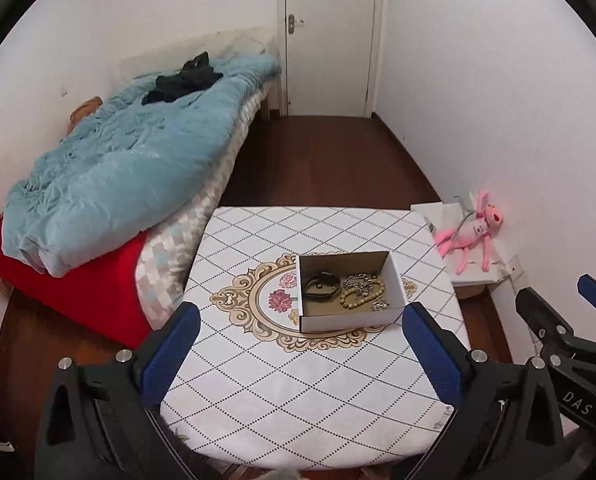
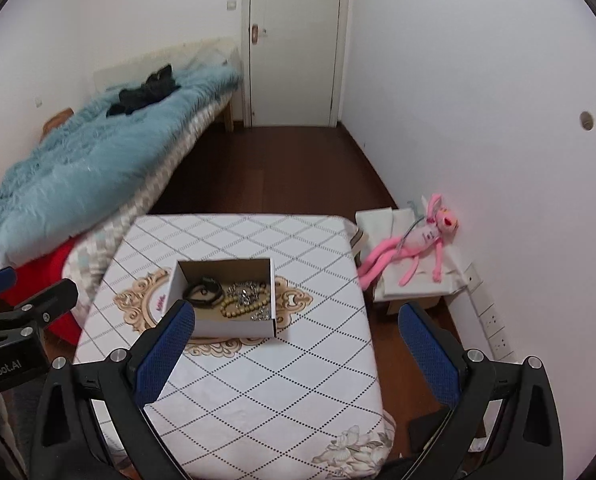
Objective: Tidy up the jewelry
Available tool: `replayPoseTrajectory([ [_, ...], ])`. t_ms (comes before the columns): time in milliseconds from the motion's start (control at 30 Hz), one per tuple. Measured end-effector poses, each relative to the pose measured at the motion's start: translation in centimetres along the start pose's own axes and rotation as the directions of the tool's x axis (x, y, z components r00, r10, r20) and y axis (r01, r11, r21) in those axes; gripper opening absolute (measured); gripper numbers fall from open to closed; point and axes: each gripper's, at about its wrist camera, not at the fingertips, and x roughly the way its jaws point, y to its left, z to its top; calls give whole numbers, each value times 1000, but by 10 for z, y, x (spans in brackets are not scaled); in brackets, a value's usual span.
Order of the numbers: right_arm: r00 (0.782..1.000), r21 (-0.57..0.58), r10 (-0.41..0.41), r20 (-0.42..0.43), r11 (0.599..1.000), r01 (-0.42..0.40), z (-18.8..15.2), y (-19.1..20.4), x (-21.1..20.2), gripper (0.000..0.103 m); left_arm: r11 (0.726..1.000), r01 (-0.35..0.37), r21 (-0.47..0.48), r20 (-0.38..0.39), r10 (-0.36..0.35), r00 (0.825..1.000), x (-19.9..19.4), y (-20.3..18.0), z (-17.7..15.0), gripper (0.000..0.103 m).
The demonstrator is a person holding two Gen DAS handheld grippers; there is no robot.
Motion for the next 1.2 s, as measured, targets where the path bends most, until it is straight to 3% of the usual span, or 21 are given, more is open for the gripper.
replayPoseTrajectory([
  [267,998,10,-5,67,1000,4,5,-7,-54,103,1000,22,4,25,-22,999,-35,-5,-4,103],
  [467,999,16,4,43,1000,-5,1,-11,-62,103,1000,14,-5,5,-14,1000,-34,-4,-7,103],
  [1200,993,3,-9,-115,1000,10,30,-9,31,103,998,-49,-26,-168,44,985,43,0,17,103],
])
